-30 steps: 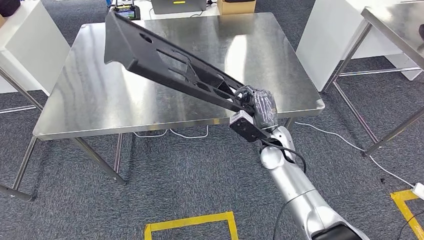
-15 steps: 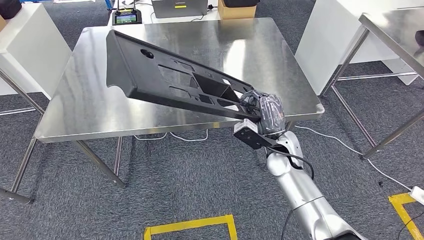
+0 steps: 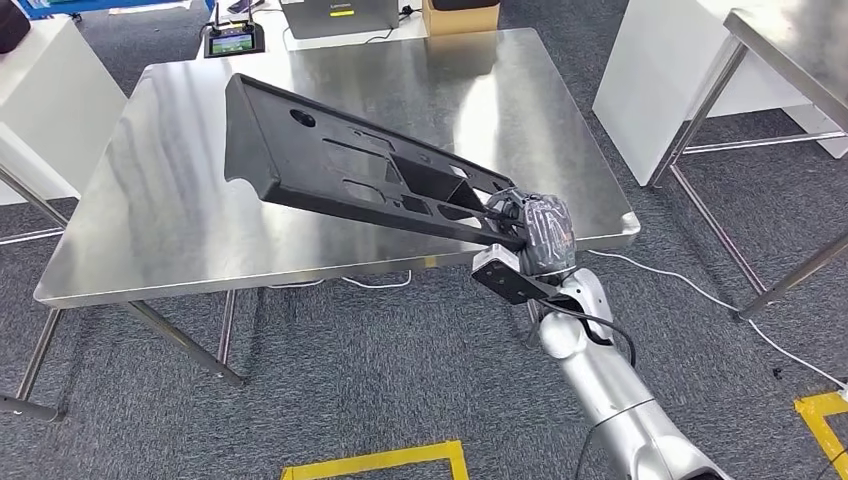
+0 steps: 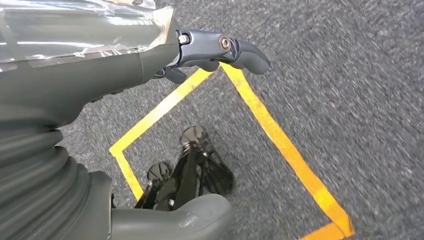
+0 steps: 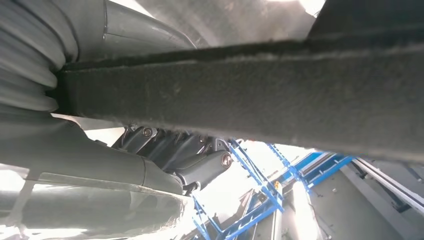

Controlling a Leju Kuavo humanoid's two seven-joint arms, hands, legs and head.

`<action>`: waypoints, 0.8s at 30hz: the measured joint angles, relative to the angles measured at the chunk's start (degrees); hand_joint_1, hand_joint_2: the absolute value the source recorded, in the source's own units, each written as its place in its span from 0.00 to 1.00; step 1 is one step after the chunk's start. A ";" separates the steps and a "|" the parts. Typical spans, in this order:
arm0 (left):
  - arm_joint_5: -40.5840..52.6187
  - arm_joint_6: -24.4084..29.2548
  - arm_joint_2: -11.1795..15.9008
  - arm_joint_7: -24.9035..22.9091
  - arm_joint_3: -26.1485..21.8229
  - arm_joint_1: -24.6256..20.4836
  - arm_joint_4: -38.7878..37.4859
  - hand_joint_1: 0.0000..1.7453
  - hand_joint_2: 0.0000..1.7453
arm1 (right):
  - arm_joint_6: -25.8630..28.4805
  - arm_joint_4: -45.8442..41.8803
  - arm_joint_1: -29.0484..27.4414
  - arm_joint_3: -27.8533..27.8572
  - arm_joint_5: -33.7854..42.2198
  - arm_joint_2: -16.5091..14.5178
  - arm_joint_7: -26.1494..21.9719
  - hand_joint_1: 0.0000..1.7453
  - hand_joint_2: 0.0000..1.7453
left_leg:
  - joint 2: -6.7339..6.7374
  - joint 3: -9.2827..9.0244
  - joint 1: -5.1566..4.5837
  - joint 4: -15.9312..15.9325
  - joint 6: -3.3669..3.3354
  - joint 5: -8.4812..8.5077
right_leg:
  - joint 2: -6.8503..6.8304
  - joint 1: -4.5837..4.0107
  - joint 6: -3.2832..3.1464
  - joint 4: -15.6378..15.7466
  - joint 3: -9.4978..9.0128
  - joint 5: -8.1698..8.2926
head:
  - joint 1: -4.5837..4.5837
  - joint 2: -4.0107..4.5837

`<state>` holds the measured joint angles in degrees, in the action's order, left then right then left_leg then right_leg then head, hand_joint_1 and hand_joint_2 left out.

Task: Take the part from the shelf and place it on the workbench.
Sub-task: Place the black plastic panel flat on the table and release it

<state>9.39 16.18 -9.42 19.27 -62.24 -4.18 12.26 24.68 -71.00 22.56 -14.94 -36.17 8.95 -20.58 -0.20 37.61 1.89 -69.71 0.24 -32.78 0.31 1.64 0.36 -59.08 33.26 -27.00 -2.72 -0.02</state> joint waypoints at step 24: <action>0.19 0.54 -0.40 -1.09 -0.06 0.20 -0.02 0.00 1.00 | -0.29 -0.79 -1.14 -0.11 -1.97 0.08 0.79 1.00 1.00 | -0.97 -9.70 -1.30 13.73 -2.31 3.28 | -1.07 1.27 4.16 1.29 2.68 3.02 | -0.20 0.01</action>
<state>9.58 16.72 -9.82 18.18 -62.29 -3.98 12.25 24.39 -71.78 21.42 -15.05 -38.14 9.03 -19.79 -1.17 27.91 0.59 -55.98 -2.07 -29.50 -0.76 2.91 4.51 -57.80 35.95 -23.98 -2.91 -0.01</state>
